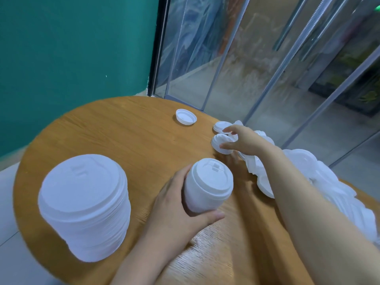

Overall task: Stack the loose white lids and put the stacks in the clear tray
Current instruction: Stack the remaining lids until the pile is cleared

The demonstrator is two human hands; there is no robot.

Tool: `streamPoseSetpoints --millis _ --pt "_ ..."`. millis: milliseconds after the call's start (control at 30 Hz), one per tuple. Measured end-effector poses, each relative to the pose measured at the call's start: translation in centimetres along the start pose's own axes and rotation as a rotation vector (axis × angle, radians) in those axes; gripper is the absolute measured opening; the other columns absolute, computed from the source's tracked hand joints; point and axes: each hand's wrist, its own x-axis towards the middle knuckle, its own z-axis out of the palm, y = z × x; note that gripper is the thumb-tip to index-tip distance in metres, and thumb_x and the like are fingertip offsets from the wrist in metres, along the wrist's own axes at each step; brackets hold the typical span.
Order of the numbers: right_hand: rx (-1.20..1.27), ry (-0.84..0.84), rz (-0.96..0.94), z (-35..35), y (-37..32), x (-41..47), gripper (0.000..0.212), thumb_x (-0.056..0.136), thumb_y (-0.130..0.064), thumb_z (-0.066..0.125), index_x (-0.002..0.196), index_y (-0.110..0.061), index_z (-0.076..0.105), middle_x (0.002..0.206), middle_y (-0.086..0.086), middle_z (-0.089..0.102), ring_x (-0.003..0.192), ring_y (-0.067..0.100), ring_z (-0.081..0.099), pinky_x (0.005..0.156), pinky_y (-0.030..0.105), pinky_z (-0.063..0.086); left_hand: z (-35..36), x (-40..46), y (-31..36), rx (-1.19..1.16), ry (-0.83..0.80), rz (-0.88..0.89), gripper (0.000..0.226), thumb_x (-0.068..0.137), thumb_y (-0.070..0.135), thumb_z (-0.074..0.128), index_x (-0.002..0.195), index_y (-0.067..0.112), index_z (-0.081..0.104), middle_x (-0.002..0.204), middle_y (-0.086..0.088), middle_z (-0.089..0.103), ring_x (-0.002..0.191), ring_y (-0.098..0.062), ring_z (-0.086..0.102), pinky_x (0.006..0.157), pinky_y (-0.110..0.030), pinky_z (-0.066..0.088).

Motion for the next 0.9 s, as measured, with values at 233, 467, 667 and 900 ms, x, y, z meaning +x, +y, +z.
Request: streamPoseSetpoints --millis 233,467,667,900 --pt "-0.060 -0.026 0.014 0.7 -0.1 1.3 0.051 0.093 -0.041 0.075 0.138 -0.021 0.061 0.134 0.003 0.060 0.121 0.027 0.059 0.103 0.036 0.048 0.2 0.2 -0.1 -0.007 0.009 0.004 0.089 0.056 0.055 0.094 0.131 0.062 0.045 0.130 0.036 0.056 0.126 0.011 0.048 0.103 -0.017 0.041" --pt "-0.020 0.012 -0.033 0.9 0.4 0.1 0.052 0.089 -0.043 0.079 0.133 -0.022 0.062 0.126 -0.001 0.061 0.117 0.020 0.057 0.085 0.027 0.043 -0.5 0.4 -0.1 0.018 -0.013 0.010 0.086 0.059 0.051 0.096 0.132 0.052 0.051 0.128 0.035 0.057 0.124 0.009 0.050 0.097 -0.010 0.040" --pt "-0.014 -0.049 0.029 1.1 0.0 0.3 0.071 0.088 -0.049 0.078 0.146 -0.021 0.048 0.126 -0.006 0.054 0.106 0.019 0.056 0.068 0.023 0.048 -0.2 0.4 0.2 0.027 -0.006 0.013 0.084 0.059 0.051 0.095 0.131 0.053 0.052 0.126 0.035 0.058 0.121 0.010 0.052 0.097 -0.015 0.042" --pt "0.008 0.007 -0.034 -0.5 -1.3 -1.4 0.069 0.082 -0.046 0.084 0.141 -0.023 0.056 0.128 -0.003 0.061 0.115 0.018 0.059 0.092 0.030 0.048 -0.3 0.5 0.0 0.020 -0.009 0.026 0.082 0.059 0.051 0.095 0.129 0.052 0.053 0.124 0.037 0.058 0.119 0.010 0.053 0.090 -0.003 0.039"
